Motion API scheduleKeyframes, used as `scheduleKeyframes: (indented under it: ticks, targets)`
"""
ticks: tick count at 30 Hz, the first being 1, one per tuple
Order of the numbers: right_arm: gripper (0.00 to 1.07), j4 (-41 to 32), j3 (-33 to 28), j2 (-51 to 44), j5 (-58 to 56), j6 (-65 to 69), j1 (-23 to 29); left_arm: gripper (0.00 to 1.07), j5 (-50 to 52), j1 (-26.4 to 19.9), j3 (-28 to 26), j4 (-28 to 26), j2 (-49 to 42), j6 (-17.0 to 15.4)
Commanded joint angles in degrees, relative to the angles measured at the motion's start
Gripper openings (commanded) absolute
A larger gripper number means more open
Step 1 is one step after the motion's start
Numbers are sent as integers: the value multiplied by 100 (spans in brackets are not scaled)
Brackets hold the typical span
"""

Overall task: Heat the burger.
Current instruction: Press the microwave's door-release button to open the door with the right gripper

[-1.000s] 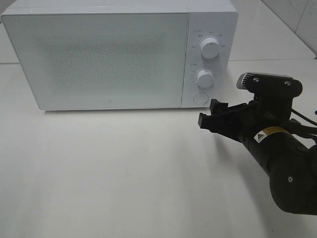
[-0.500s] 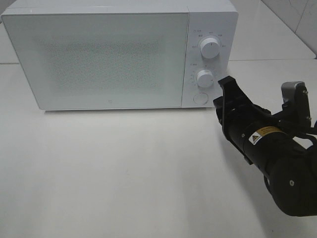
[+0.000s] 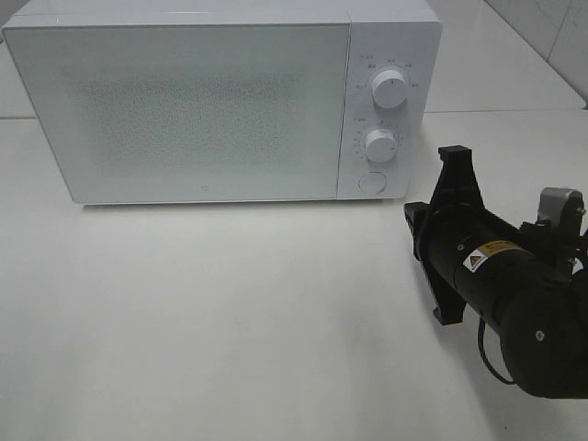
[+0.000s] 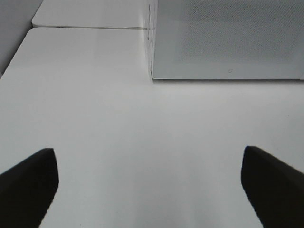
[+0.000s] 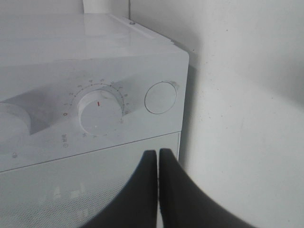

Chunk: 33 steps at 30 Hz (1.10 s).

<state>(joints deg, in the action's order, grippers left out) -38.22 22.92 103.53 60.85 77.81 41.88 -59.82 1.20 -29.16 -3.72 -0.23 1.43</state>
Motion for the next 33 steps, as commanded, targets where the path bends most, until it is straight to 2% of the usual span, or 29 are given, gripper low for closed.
scheduleKeyframes:
  ticks: [1, 15, 22, 33]
  targets:
    - [0, -109, 80, -17, -69, 6, 6, 100, 46, -29, 23, -29, -115, -17]
    - [0, -292, 928, 722, -132, 0, -11, 100, 46, -29, 23, -29, -115, -17]
    - [0, -80, 1495, 1060, -602, -17, -355, 100, 46, -29, 23, -29, -115, -17]
    - [0, 69, 2040, 1352, -888, -120, -647, 100, 46, -29, 23, -29, -115, -17]
